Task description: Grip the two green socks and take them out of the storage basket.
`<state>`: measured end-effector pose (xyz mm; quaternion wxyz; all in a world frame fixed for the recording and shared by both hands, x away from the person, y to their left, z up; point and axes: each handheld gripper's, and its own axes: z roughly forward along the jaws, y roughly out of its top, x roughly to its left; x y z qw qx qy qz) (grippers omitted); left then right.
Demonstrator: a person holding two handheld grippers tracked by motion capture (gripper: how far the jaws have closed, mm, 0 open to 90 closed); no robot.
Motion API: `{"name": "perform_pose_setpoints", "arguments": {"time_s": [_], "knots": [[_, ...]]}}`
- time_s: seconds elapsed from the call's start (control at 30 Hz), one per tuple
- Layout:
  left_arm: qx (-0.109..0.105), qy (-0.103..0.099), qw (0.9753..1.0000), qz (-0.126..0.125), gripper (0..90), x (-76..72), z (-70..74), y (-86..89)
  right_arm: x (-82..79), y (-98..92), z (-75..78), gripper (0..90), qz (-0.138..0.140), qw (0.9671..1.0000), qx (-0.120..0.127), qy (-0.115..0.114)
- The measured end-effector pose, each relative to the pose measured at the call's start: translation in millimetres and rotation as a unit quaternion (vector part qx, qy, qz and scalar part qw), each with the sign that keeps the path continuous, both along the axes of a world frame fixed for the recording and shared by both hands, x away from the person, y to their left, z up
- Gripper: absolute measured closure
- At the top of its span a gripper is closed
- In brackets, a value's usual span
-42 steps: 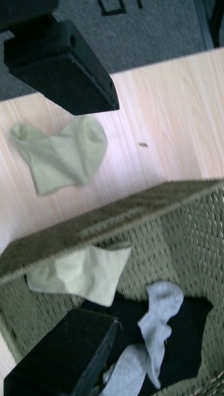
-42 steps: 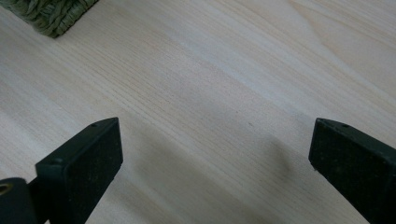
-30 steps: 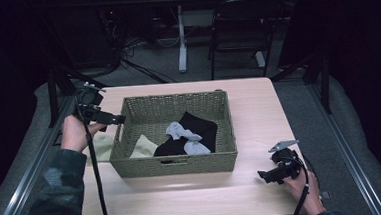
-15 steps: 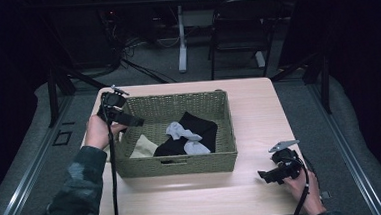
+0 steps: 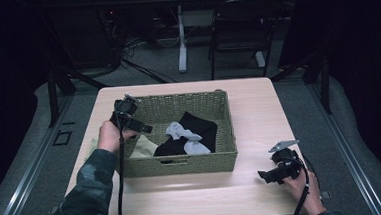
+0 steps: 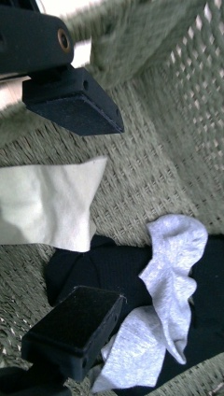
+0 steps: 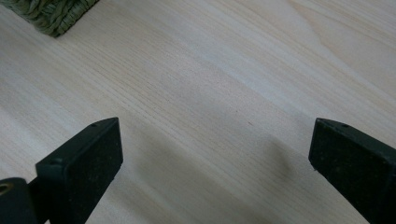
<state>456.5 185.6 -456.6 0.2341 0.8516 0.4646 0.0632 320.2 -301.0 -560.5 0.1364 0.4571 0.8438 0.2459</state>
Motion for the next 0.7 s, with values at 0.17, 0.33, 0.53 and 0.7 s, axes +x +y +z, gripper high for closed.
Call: {"name": "perform_pose_setpoints", "arguments": {"time_s": [0.17, 0.33, 0.53, 0.7], "knots": [[0.002, 0.018, 0.9998, -0.010, 16.3, 2.6, -13.4, -8.5, -0.1, 0.0, 0.0, 2.0, 0.000, 1.0000, 0.000, 0.000], [0.009, 0.035, 0.9992, -0.015, 16.3, 5.1, -23.3, -15.3, 0.0, 0.1, -0.2, 2.1, 0.000, 1.0000, 0.004, 0.000], [0.018, 0.055, 0.9982, -0.014, 16.0, 7.0, -36.0, -20.5, -0.2, -0.2, 0.1, 2.1, 0.000, 1.0000, 0.001, -0.001], [0.023, 0.063, 0.9977, -0.013, 16.0, 8.8, -41.3, -21.5, -0.1, -0.1, 0.1, 2.1, 0.001, 1.0000, 0.001, -0.001]]}}
